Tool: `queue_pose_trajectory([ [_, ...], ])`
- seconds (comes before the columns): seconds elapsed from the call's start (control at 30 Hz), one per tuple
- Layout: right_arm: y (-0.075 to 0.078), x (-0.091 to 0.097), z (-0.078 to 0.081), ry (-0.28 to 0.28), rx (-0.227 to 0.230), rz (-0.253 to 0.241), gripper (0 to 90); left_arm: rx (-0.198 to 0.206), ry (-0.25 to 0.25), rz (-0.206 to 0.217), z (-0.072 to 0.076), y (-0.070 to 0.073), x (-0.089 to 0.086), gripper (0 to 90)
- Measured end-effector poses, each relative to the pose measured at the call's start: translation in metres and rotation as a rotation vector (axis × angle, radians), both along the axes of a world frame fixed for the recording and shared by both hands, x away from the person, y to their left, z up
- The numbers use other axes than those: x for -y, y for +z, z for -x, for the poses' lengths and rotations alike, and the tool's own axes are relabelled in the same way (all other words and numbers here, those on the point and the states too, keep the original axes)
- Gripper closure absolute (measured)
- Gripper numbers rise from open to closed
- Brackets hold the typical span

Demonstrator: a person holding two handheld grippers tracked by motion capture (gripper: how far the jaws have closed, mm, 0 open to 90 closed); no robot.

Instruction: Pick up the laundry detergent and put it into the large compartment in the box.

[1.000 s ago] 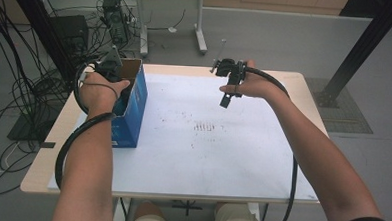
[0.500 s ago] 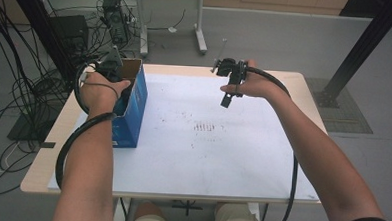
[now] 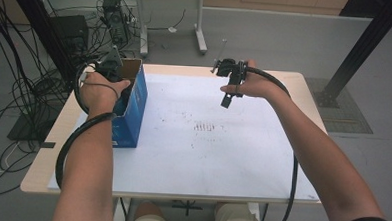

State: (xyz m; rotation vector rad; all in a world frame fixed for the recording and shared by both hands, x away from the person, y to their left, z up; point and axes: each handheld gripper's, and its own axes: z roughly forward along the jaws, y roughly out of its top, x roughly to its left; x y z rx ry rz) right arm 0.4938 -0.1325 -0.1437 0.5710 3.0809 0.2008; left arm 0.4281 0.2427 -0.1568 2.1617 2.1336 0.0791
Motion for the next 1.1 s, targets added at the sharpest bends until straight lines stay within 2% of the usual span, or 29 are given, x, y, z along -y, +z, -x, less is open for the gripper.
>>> queue_pose_trajectory([
  [1.1, 0.0002, 0.0001, 0.0014, -0.001, -0.001, -0.005, 6.3, -0.003, 0.000, 0.001, -0.0005, 0.0000, 0.0000, 37.3],
])
